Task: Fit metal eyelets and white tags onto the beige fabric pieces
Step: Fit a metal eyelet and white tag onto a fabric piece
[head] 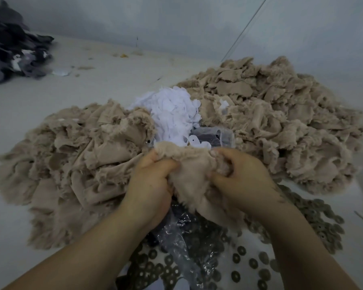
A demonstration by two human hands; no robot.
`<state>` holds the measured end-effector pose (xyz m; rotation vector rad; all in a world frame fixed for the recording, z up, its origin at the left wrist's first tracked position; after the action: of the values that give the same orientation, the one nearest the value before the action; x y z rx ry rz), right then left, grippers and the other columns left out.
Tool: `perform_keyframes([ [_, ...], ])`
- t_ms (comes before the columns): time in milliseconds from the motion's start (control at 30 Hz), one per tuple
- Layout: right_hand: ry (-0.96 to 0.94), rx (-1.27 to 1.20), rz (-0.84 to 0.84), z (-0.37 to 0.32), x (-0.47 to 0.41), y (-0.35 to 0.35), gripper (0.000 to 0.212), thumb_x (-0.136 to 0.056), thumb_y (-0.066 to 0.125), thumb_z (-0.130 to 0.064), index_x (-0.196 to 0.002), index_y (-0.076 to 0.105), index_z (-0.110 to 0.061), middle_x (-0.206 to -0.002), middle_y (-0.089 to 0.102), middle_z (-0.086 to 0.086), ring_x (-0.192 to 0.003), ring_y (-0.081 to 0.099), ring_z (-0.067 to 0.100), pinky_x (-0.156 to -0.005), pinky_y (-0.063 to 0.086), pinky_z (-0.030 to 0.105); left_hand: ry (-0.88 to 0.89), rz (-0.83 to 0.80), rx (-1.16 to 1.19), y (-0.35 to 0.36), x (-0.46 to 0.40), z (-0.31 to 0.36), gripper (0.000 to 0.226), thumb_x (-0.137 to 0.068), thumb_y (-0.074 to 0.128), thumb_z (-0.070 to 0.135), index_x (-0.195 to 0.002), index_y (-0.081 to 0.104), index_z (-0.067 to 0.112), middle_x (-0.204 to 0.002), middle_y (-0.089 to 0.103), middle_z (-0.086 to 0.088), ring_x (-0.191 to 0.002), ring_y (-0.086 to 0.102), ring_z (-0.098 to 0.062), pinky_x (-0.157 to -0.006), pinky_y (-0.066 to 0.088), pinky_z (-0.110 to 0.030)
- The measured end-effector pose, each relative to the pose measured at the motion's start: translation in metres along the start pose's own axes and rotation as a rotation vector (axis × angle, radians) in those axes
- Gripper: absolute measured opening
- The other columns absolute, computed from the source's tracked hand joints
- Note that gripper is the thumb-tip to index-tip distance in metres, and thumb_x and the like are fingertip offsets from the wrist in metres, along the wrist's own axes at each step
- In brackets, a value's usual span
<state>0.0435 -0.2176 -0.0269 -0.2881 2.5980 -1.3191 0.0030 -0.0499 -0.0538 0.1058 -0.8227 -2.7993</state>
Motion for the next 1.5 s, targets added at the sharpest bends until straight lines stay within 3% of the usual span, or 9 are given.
perform_keyframes([
  [67, 0.011, -0.102, -0.014, 0.001, -0.002, -0.002, 0.010, -0.083, 0.075, -0.032, -0.087, 0.067, -0.027, -0.070, 0.064, -0.011, -0.065, 0.059, 0.006, -0.058, 0.044, 0.020, -0.010, 0.036, 0.074, -0.003, -0.003, 0.002, 0.021, -0.086, 0.050, -0.006, -0.091, 0.070, -0.003, -0.088, 0.072, -0.021, -0.082, 0.071, -0.030, -0.068, 0.059, -0.035],
  [233, 0.079, -0.501, -0.083, 0.002, 0.001, -0.012, 0.045, -0.085, 0.076, -0.029, -0.092, 0.058, 0.011, -0.081, 0.057, 0.035, -0.063, 0.053, 0.028, -0.064, 0.047, 0.041, -0.001, 0.080, -0.130, -0.007, -0.003, 0.005, 0.026, -0.091, 0.047, -0.011, -0.108, 0.064, -0.002, -0.104, 0.072, -0.021, -0.097, 0.070, -0.035, -0.078, 0.060, -0.047],
  [433, -0.058, -0.337, -0.059, -0.013, 0.009, -0.013, 0.019, -0.082, 0.076, -0.034, -0.074, 0.063, -0.023, -0.066, 0.066, -0.004, -0.063, 0.063, 0.018, -0.062, 0.056, 0.044, 0.201, -0.008, -0.562, -0.012, 0.007, 0.016, 0.035, -0.074, 0.069, 0.016, -0.100, 0.054, 0.034, -0.092, 0.068, 0.004, -0.084, 0.070, -0.015, -0.060, 0.060, -0.041],
  [567, -0.042, -0.501, -0.156, -0.020, 0.010, -0.006, 0.016, -0.082, 0.077, -0.016, -0.092, 0.065, -0.017, -0.089, 0.073, 0.005, -0.083, 0.071, 0.021, -0.076, 0.059, 0.050, 0.006, -0.208, -0.462, -0.003, 0.008, 0.012, 0.046, -0.070, 0.085, 0.029, -0.108, 0.059, 0.028, -0.102, 0.074, -0.007, -0.092, 0.073, -0.029, -0.069, 0.061, -0.042],
  [733, -0.008, -0.672, -0.318, -0.019, 0.013, -0.004, 0.020, -0.079, 0.080, -0.030, -0.091, 0.065, -0.023, -0.089, 0.074, 0.000, -0.079, 0.070, 0.017, -0.074, 0.058, 0.036, 0.178, -0.109, -0.572, -0.004, 0.007, 0.014, 0.037, -0.076, 0.075, 0.016, -0.107, 0.060, 0.026, -0.102, 0.071, -0.011, -0.091, 0.071, -0.034, -0.073, 0.058, -0.060],
  [833, 0.069, -0.840, -0.264, -0.020, 0.011, -0.001, 0.029, -0.071, 0.076, -0.050, -0.078, 0.069, -0.024, -0.081, 0.066, 0.014, -0.072, 0.055, 0.026, -0.071, 0.047, 0.042, 0.190, -0.129, -0.540, -0.008, 0.006, 0.016, 0.040, -0.076, 0.077, 0.009, -0.108, 0.059, 0.025, -0.102, 0.073, -0.007, -0.093, 0.072, -0.029, -0.074, 0.060, -0.055],
  [1000, 0.148, -1.058, -0.132, -0.012, 0.005, 0.004, 0.008, -0.070, 0.080, -0.027, -0.068, 0.073, -0.023, -0.075, 0.070, 0.009, -0.072, 0.064, 0.025, -0.076, 0.055, 0.041, 0.153, -0.151, -0.458, -0.008, 0.005, 0.014, 0.041, -0.077, 0.073, 0.007, -0.112, 0.060, 0.025, -0.110, 0.072, -0.005, -0.103, 0.071, -0.027, -0.079, 0.060, -0.045],
  [1233, 0.227, -1.066, -0.206, -0.001, -0.001, 0.009, 0.062, -0.054, 0.083, -0.031, -0.111, 0.067, -0.012, -0.105, 0.075, 0.009, -0.097, 0.073, 0.022, -0.082, 0.059, 0.035, 0.159, -0.087, -0.331, -0.012, 0.001, 0.018, 0.045, -0.090, 0.058, -0.014, -0.122, 0.057, 0.016, -0.113, 0.072, -0.007, -0.105, 0.070, -0.027, -0.079, 0.060, -0.041],
  [1500, 0.245, -1.132, -0.376, -0.005, 0.002, 0.007, 0.024, -0.070, 0.075, -0.026, -0.085, 0.077, -0.007, -0.094, 0.075, 0.019, -0.083, 0.072, 0.027, -0.073, 0.059, 0.035, 0.100, 0.019, -0.366, -0.016, 0.000, 0.018, 0.031, -0.089, 0.066, -0.002, -0.115, 0.060, 0.014, -0.104, 0.074, -0.006, -0.096, 0.073, -0.025, -0.073, 0.061, -0.042],
])
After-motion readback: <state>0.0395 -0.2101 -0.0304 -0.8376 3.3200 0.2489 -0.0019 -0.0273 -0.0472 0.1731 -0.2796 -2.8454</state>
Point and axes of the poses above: each hand's wrist, its own x-axis away from the middle knuckle, its own y-axis out of the palm, z = x × y, the point moved 1 cm from there along -x, towards the middle knuckle
